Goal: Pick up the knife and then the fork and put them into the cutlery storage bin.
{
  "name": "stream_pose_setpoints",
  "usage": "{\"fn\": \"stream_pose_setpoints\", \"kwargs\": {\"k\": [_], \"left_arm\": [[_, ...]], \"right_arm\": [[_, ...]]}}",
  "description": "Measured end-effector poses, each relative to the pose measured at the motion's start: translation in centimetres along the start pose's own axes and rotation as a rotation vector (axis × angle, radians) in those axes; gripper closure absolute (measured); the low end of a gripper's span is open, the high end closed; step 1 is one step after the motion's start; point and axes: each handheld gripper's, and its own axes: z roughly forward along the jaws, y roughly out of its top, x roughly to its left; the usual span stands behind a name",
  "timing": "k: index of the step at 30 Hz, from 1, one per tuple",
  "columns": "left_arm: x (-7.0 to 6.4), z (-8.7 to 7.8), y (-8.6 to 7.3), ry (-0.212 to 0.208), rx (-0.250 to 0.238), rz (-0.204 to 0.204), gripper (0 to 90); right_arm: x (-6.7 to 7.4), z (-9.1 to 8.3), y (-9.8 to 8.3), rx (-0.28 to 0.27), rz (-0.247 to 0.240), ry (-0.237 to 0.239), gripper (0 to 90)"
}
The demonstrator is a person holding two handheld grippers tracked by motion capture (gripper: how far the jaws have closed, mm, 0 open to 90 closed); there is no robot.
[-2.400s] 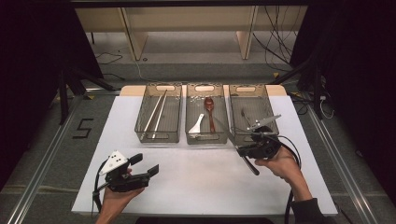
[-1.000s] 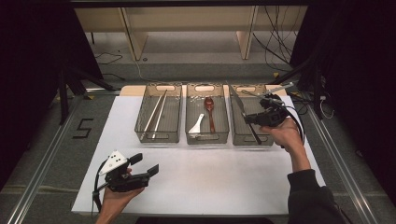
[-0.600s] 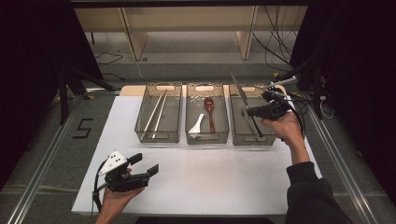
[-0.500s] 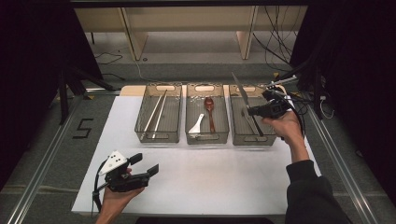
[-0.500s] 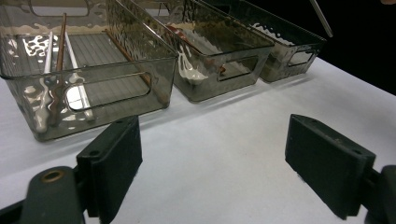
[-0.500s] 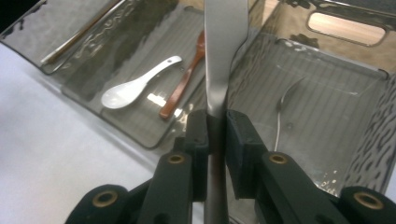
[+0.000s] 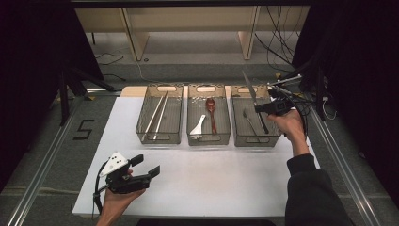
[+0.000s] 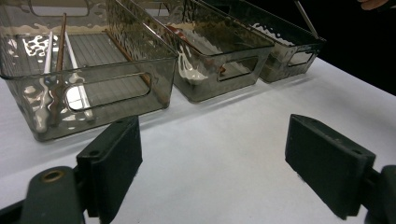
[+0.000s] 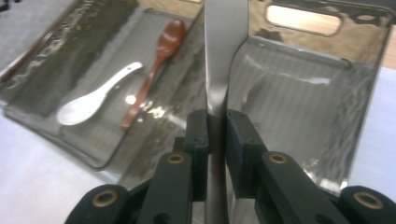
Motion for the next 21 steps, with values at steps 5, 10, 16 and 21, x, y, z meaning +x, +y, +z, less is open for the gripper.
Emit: {"fn": "stream_pose_setpoints", "kwargs": {"k": [5,10,16,21], "left_arm": [[0.0,0.0,0.0,-0.001,0.001,0.001,18.1],[0.0,0.0,0.0,0.0,0.002,0.004,18.1],[0.0,0.0,0.0,-0.001,0.001,0.001,18.1],[0.0,0.0,0.0,0.0,0.001,0.003,18.1]], "right_arm": [[-0.8,0.5,-0.2,0.005,0.014,-0.017,80.3],[-1.0,0.9,-0.3,0.014,0.021,-0.025,80.3],[-1.2,1.8,-0.9,0.031,0.024,-0.041,80.3],[-1.3,2.4,-1.4,0.038,0.026,-0.046,80.3]]}}
